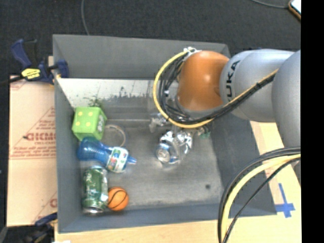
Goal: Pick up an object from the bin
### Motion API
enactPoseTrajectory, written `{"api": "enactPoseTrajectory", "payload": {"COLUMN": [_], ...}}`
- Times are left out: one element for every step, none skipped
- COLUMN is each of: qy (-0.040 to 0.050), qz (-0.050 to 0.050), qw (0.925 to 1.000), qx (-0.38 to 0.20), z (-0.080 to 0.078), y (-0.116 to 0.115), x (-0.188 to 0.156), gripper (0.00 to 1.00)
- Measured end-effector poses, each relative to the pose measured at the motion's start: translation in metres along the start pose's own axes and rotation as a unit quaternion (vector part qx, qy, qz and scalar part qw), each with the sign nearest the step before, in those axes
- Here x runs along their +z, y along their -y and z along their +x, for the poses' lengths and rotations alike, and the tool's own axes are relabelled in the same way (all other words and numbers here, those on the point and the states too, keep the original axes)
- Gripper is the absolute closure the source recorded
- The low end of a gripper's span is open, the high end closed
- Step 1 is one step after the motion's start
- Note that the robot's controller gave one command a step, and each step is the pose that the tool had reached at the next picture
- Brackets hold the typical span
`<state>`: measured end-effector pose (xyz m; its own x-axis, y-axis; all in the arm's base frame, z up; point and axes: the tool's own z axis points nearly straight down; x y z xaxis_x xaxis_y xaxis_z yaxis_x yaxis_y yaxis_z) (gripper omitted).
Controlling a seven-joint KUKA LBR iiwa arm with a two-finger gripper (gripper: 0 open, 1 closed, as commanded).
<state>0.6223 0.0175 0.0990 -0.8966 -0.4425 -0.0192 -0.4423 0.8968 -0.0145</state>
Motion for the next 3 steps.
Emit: {"api": "enactPoseTrajectory", "payload": {"qy": [0.001, 0.007, 0.0078], "qz": [-0.001, 0.001, 0.002], "qw": [0.9999, 0.9974, 0.9982], "qx": [0.014, 0.072, 0.059], "z": [0.004, 0.008, 0.059], "y": [0.0, 0.006, 0.021], "x": [-0.011, -0.02, -0.022], "gripper": [0.0, 0.0, 0.0]}}
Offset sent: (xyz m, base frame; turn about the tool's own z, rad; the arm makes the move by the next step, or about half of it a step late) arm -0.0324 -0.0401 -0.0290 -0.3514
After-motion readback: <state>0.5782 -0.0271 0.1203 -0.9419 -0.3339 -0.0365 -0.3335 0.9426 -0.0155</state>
